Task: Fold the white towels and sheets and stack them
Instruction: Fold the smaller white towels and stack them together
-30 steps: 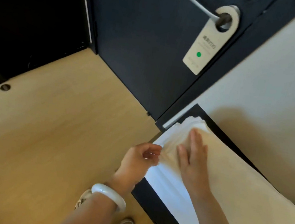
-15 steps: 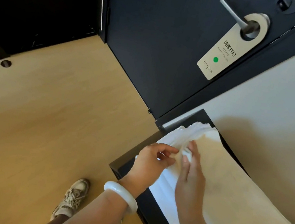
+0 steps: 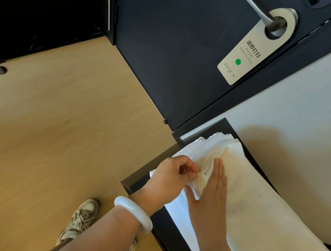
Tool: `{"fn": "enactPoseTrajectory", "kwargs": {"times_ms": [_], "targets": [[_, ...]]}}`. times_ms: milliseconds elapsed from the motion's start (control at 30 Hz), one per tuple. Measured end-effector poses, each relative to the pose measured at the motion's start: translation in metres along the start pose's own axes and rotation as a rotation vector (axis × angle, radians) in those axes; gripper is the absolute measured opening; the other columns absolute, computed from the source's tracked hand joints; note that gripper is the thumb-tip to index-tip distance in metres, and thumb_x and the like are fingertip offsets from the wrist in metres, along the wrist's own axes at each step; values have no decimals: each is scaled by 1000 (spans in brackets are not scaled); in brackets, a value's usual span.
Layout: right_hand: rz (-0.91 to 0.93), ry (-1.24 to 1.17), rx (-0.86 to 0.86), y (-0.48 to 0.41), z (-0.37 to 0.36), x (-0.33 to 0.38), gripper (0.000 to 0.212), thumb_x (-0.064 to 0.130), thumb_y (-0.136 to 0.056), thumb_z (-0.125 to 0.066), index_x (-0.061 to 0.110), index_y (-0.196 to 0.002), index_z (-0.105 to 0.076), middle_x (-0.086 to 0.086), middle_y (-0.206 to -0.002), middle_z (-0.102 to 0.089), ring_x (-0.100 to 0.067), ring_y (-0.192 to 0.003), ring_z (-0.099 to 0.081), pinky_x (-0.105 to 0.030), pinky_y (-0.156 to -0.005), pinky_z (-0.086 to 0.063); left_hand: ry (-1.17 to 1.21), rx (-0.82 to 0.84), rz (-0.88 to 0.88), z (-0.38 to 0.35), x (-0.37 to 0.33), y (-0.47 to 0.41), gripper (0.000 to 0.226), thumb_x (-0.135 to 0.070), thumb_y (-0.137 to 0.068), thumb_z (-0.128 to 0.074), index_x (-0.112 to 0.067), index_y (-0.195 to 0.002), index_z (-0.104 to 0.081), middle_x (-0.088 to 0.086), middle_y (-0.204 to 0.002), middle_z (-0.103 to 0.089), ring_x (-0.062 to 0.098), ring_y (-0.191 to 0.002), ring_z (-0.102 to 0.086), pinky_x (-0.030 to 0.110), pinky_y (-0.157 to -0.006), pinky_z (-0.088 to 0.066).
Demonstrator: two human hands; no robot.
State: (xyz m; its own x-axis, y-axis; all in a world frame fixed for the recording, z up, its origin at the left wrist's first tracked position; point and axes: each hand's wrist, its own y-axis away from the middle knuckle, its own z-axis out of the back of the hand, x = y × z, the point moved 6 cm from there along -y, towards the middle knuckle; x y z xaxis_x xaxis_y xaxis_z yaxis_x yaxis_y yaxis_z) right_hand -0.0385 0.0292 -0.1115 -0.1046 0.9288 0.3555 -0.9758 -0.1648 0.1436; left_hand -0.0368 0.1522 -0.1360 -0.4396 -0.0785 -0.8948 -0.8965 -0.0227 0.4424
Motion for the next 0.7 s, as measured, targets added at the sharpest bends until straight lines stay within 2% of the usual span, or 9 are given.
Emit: {"fn": "enactPoseTrajectory", "kwargs": {"times_ms": [67, 100, 167, 233, 333, 400, 467, 533, 700], "targets": [[-104, -169, 3, -7, 7, -11, 73, 30, -92, -64, 17, -154, -29, -6, -152, -43, -25, -137, -44, -39, -109, -43, 113, 17, -12, 1, -1, 3, 22, -1, -92, -61, -21, -96, -70, -3, -95, -72, -1, -76, -59, 8, -67, -44], [-152, -236, 3, -10, 10, -16, 64, 29, -93, -62, 19, -151, -35, -3, -142, -53, -24, -128, -53, -28, -99, -49, 156, 11, -2, 4, 1, 4, 25, 1, -93, -58, -19, -102, -69, -3, -97, -73, -2, -77, -59, 10, -68, -46], [-204, -331, -40, -13, 19, -26, 48, 24, -95, -61, 17, -142, -49, 0, -123, -62, -20, -112, -60, -5, -80, -43, 167, -57, 55, 10, 10, 4, 28, 1, -94, -54, -21, -109, -64, -4, -102, -72, 1, -80, -60, 14, -72, -49], [-228, -367, -74, -14, 24, -33, 40, 22, -96, -60, 15, -135, -55, 1, -117, -64, -17, -107, -61, 0, -72, -38, 93, -148, 124, 15, 23, 4, 29, -1, -94, -53, -25, -107, -62, -8, -104, -67, 4, -84, -59, 10, -70, -47], [-182, -294, -75, -11, 20, -27, 42, 26, -96, -59, 16, -137, -52, 3, -120, -63, -18, -110, -62, -5, -76, -39, 96, -152, 197, 10, 36, 4, 30, -1, -94, -55, -27, -109, -61, -9, -104, -64, 6, -89, -61, 7, -66, -45], [-118, -223, -43, -7, 10, -15, 57, 32, -96, -58, 17, -147, -40, 1, -140, -52, -17, -129, -50, -19, -98, -43, 213, -170, 251, 8, 44, 3, 37, 7, -93, -51, -20, -117, -59, -5, -103, -65, 9, -90, -64, 11, -70, -50], [-42, -33, -15, -3, -5, -3, 83, 43, -90, -63, 10, -155, -24, -5, -159, -29, -20, -148, -25, -36, -121, -22, 354, -232, 324, 10, 51, 4, 44, 15, -89, -45, -16, -118, -56, 1, -105, -66, 13, -91, -67, 16, -73, -53], [-41, 157, -64, -3, -15, 3, 102, 54, -82, -68, 4, -155, -18, -10, -163, -20, -23, -152, -15, -38, -124, -11, 431, -294, 395, 13, 58, 6, 46, 18, -88, -42, -16, -115, -56, 4, -107, -66, 17, -93, -69, 20, -75, -55], [-54, 129, -112, -11, -16, 2, 97, 45, -81, -76, 6, -154, -25, -10, -159, -29, -25, -148, -26, -46, -121, -25, 505, -350, 474, 15, 70, 14, 39, 17, -88, -40, -14, -102, -59, 10, -103, -66, 23, -96, -66, 27, -82, -56]]}}
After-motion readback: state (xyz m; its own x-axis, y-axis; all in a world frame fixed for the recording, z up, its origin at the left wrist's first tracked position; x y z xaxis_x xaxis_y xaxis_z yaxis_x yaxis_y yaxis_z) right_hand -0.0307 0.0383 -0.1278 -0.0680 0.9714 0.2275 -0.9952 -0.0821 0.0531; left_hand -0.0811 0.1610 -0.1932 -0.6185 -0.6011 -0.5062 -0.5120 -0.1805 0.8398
